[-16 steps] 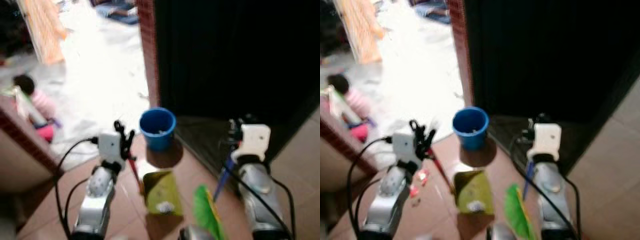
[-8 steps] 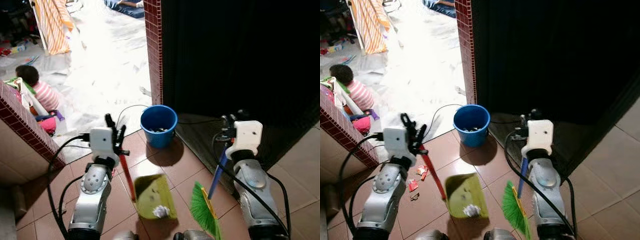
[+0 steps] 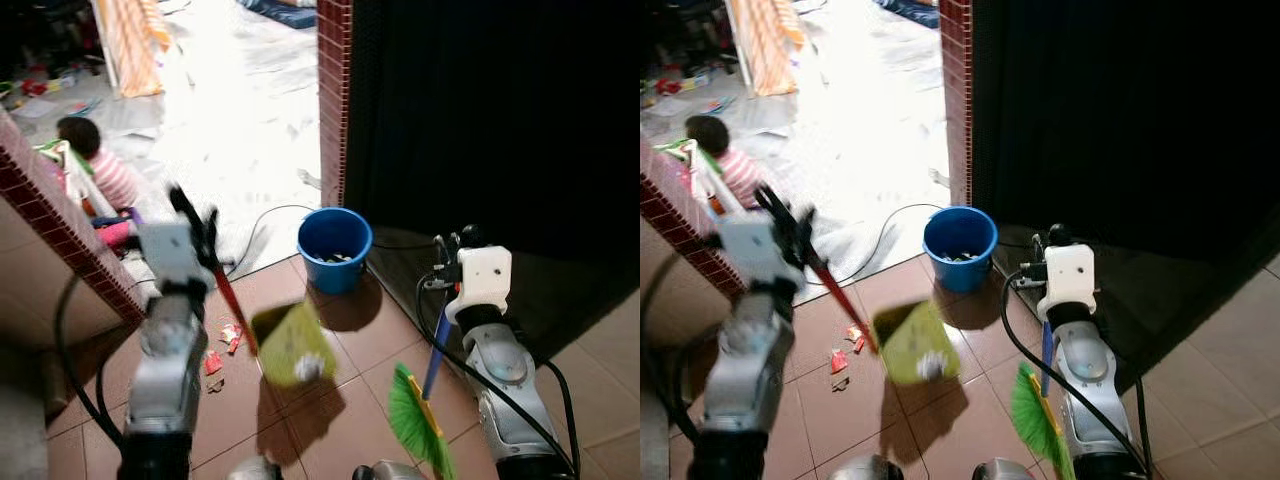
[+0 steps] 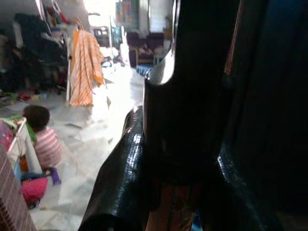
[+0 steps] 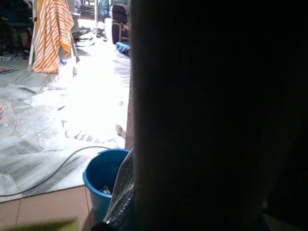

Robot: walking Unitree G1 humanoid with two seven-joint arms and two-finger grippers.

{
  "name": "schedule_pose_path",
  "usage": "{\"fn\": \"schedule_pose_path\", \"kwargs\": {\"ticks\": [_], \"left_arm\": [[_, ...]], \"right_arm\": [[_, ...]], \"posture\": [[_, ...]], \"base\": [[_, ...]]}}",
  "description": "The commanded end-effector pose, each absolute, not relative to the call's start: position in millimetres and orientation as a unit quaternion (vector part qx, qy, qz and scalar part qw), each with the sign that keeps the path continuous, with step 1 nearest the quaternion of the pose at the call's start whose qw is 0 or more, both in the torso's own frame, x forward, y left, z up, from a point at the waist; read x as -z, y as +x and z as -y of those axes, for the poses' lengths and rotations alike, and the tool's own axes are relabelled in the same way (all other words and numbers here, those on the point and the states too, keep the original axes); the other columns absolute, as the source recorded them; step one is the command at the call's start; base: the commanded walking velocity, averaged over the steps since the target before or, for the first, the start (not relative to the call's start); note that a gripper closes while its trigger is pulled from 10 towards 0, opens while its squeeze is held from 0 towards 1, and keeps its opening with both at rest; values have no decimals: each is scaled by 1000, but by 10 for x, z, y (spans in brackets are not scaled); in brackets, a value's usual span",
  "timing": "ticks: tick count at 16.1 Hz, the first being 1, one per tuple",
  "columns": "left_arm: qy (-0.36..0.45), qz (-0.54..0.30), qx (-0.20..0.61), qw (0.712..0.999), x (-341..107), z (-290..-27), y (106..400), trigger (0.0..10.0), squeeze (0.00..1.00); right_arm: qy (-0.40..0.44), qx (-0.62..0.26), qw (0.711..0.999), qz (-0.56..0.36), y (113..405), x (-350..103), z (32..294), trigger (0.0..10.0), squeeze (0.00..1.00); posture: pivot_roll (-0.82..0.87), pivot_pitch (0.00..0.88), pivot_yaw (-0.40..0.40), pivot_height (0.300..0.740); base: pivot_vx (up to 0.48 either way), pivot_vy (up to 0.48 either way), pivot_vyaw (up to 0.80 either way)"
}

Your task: Sweep floor

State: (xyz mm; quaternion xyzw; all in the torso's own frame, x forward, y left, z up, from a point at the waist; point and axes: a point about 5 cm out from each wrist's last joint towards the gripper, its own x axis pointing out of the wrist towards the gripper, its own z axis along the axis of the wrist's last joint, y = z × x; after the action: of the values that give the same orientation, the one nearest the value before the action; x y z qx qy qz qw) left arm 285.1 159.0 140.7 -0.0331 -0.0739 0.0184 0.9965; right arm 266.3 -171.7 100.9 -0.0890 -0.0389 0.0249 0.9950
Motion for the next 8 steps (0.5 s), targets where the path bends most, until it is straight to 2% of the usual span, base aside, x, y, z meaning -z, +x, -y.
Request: {"fn": "schedule_pose_path", "kwargs": {"ticks": [1,4,8], "left_arm": [[-44,117,-10,992,-1614,-1573,2867,10000,0],[-47,128,-32,990,-1654,-1667,2877,10000,0],[-72,182,-44,980,-2038,-1773,3065,10000,0]], "right_arm": [[-94,-35,994,40,2668,-999,1687,10000,0],[-97,-38,994,36,2679,-973,1692,10000,0],[-94,-47,994,31,2691,-931,1659,10000,0]], "posture": [[-70,0,45,740],[-68,0,43,740],[-69,0,35,740]], "base": [[0,0,0],[0,0,0],[0,0,0]]}}
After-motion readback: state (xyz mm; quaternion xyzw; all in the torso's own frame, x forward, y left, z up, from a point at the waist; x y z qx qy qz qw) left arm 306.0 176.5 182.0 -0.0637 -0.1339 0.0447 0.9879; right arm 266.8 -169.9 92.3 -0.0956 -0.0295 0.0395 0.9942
